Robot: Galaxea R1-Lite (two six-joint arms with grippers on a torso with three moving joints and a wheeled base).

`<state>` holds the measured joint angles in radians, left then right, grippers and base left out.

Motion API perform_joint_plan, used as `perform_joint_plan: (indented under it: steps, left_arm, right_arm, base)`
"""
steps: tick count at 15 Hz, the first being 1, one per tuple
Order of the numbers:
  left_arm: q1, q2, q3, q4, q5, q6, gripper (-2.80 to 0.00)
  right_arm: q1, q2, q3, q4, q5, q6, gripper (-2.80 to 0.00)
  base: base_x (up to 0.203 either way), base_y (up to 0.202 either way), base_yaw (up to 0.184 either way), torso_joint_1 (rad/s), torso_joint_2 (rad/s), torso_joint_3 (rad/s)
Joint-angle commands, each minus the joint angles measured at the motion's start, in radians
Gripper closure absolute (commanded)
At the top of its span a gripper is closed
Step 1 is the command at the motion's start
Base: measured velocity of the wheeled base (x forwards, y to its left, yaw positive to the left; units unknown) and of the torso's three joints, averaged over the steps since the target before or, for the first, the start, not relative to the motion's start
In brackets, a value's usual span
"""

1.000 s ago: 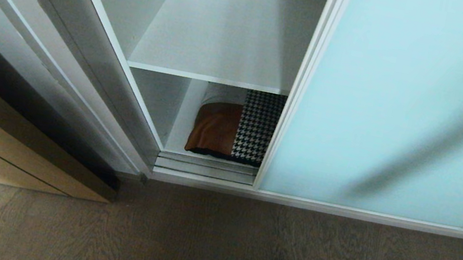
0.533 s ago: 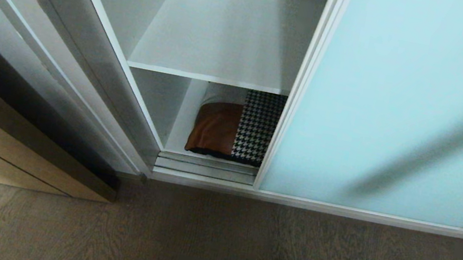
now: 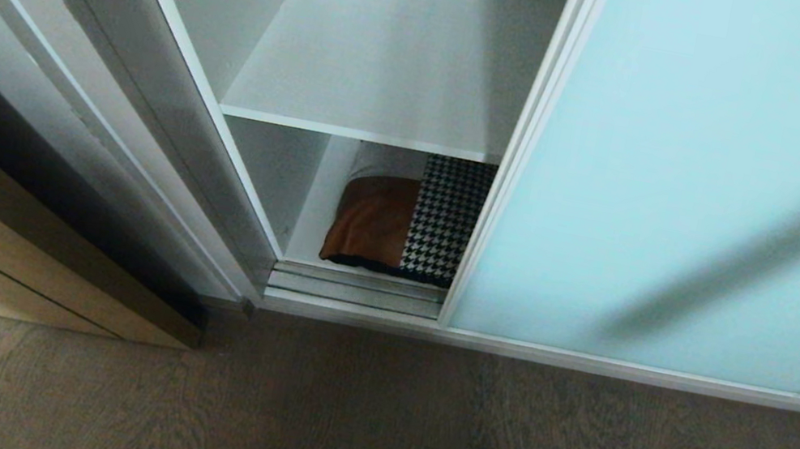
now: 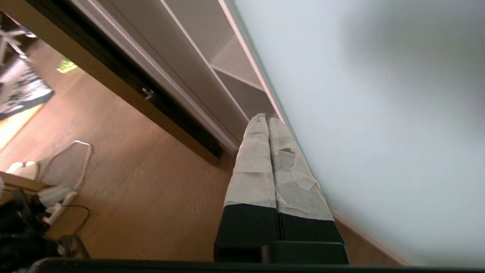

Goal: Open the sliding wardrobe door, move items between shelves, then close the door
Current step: Close the door

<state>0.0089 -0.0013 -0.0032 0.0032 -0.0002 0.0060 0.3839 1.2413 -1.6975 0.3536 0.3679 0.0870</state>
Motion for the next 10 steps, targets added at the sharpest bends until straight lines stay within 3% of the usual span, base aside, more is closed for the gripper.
perform_joint_plan:
  steps: [1, 3, 6, 8, 10]
  left_arm:
    - [0.0, 0.0, 0.0, 0.0, 0.0, 0.0, 0.0]
    - [0.0, 0.0, 0.0, 0.0, 0.0, 0.0, 0.0]
    - [0.0, 0.0, 0.001, 0.0, 0.0, 0.0, 0.0]
    - [0.0, 0.0, 0.0, 0.0, 0.0, 0.0, 0.0]
    - [0.0, 0.0, 0.0, 0.0, 0.0, 0.0, 0.0]
  right_arm:
    - [0.081, 0.065, -0.041, -0.003, -0.032, 0.0, 0.0]
    - [0.165, 0.085, -0.046, -0.028, -0.093, -0.002, 0.0]
    - [0.292, 0.181, -0.047, -0.127, -0.314, -0.024, 0.0]
    - [0.36, 0.233, -0.038, -0.207, -0.408, -0.028, 0.0]
    - [0.362, 0.261, -0.034, -0.234, -0.433, -0.027, 0.0]
  base:
    - [0.0, 0.0, 0.0, 0.0, 0.0, 0.0]
    - [0.0, 0.0, 0.0, 0.0, 0.0, 0.0]
    - [0.0, 0.0, 0.0, 0.0, 0.0, 0.0]
    - [0.0, 0.0, 0.0, 0.0, 0.0, 0.0]
    - [0.0, 0.0, 0.0, 0.0, 0.0, 0.0]
